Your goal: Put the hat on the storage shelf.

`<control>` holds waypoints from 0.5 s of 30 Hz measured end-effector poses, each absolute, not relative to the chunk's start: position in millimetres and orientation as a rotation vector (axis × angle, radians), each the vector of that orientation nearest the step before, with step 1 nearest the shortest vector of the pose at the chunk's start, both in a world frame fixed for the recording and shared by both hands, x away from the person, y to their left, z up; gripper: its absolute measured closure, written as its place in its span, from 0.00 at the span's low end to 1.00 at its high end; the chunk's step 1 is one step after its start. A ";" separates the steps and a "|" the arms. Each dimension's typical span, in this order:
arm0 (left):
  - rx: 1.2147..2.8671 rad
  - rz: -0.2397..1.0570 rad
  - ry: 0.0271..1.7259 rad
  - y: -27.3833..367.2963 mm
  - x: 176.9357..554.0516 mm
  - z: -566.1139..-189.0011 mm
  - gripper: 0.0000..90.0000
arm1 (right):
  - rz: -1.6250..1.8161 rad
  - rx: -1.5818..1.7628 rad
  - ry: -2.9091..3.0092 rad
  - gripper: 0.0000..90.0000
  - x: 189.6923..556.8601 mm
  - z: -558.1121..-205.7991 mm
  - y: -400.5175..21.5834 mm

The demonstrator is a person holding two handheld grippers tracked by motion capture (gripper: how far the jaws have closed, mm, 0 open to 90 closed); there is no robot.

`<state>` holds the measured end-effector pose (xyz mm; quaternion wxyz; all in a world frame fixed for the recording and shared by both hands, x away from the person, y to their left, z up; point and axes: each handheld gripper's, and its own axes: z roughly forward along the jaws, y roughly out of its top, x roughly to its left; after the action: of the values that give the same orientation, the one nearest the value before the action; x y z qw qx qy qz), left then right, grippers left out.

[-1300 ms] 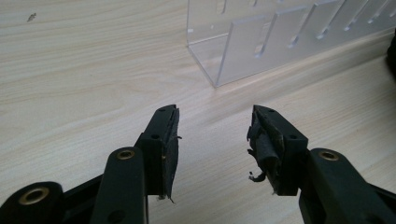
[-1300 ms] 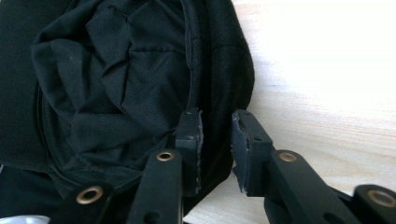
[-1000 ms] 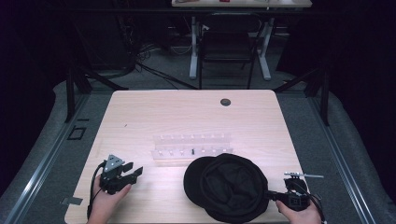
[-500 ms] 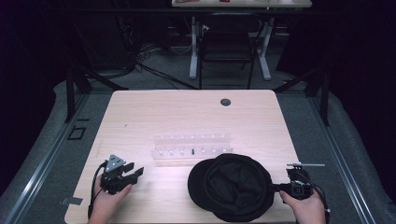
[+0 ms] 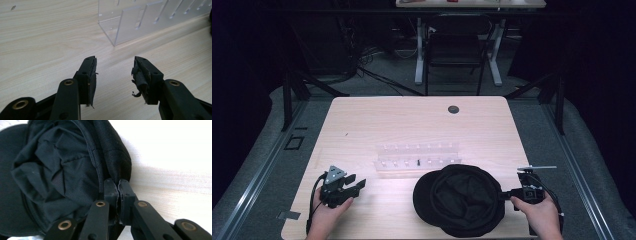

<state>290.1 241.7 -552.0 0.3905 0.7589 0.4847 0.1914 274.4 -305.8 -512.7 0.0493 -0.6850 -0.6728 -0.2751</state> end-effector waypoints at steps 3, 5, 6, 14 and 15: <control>1.930 0.486 1.233 241.6 290.1 -552.3 0.59 | -0.865 -2.068 -2.043 0.97 275.0 -506.1 -307.0; 1.930 0.486 1.232 241.6 290.0 -552.2 0.59 | -0.864 -2.067 -2.057 0.97 274.9 -502.1 -305.9; 1.928 0.485 1.231 241.7 289.9 -552.1 0.59 | -0.872 -2.060 -2.062 0.97 274.8 -497.8 -304.2; 1.925 0.482 1.235 242.6 289.9 -552.3 0.59 | -0.885 -2.013 -2.102 0.98 273.5 -479.4 -299.8; 1.925 0.482 1.237 242.7 289.9 -552.4 0.59 | -0.885 -2.013 -2.102 0.98 273.5 -479.4 -299.8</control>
<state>289.9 242.7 -552.4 0.3910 0.7578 0.4868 0.1895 273.5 -299.8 -479.4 0.0497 -0.6610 -0.6901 -0.2906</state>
